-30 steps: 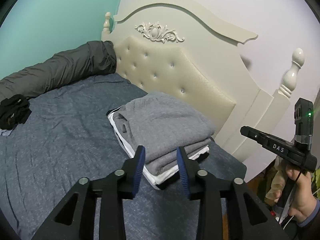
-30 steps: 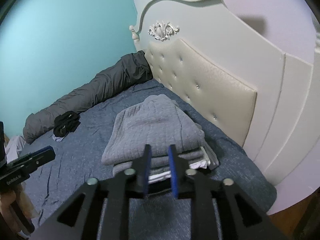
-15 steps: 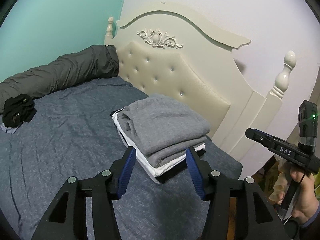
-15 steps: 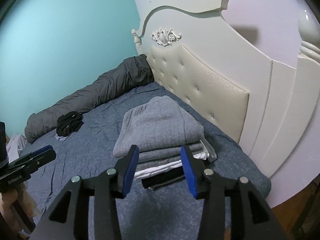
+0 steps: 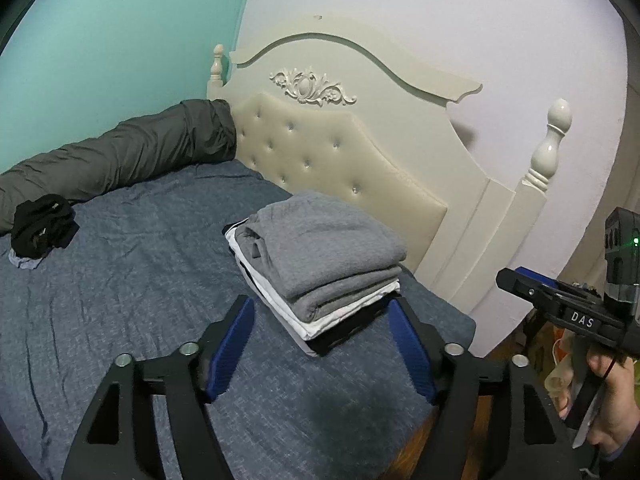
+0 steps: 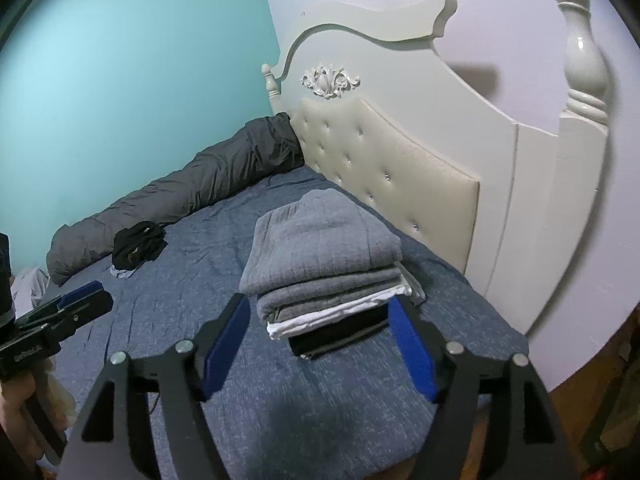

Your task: Fold clothes

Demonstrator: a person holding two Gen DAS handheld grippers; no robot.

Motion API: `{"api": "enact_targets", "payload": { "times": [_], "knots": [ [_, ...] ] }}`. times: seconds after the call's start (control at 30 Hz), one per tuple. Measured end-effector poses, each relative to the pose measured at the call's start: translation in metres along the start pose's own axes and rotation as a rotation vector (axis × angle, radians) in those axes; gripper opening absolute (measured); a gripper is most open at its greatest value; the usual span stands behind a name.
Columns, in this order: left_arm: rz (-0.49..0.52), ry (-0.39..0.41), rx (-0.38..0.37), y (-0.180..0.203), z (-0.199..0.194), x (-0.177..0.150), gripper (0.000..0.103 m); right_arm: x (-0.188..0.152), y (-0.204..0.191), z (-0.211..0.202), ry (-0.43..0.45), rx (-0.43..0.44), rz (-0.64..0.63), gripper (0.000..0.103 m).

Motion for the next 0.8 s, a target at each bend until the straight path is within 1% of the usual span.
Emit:
{"api": "enact_targets", "payload": {
  "times": [0.07,0.13,0.23,0.47,0.63,0.8],
  "knots": [
    [0.004,0.004,0.001,0.001,-0.005,-0.001,0.079,-0.003,-0.003,-0.006,0.003,-0.009,-0.001,0.079],
    [0.007,0.008,0.001,0.001,-0.009,-0.003,0.083,-0.007,-0.007,-0.011,0.002,-0.019,-0.007,0.08],
    [0.008,0.012,0.0,0.002,-0.016,-0.006,0.086,-0.013,-0.013,-0.019,0.003,-0.032,-0.014,0.082],
    [0.017,0.015,-0.002,0.002,-0.03,-0.016,0.091,-0.024,-0.024,-0.037,0.027,-0.04,-0.005,0.096],
    [0.016,0.013,-0.003,-0.001,-0.04,-0.022,0.097,-0.031,-0.028,-0.048,0.045,-0.049,0.018,0.098],
    [0.026,0.011,-0.004,-0.001,-0.048,-0.028,0.1,-0.036,-0.036,-0.056,0.05,-0.056,0.014,0.1]
  ]
}}
Point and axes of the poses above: each gripper's, at about its wrist camera, not at the fingertips, and z roughly the way its jaws point, y to its right, x to its top, the point moved 5 cm from there along z, roughly the way its jaws point, and after that the axes turned 10 degrees about x, right-handed, at the moved point
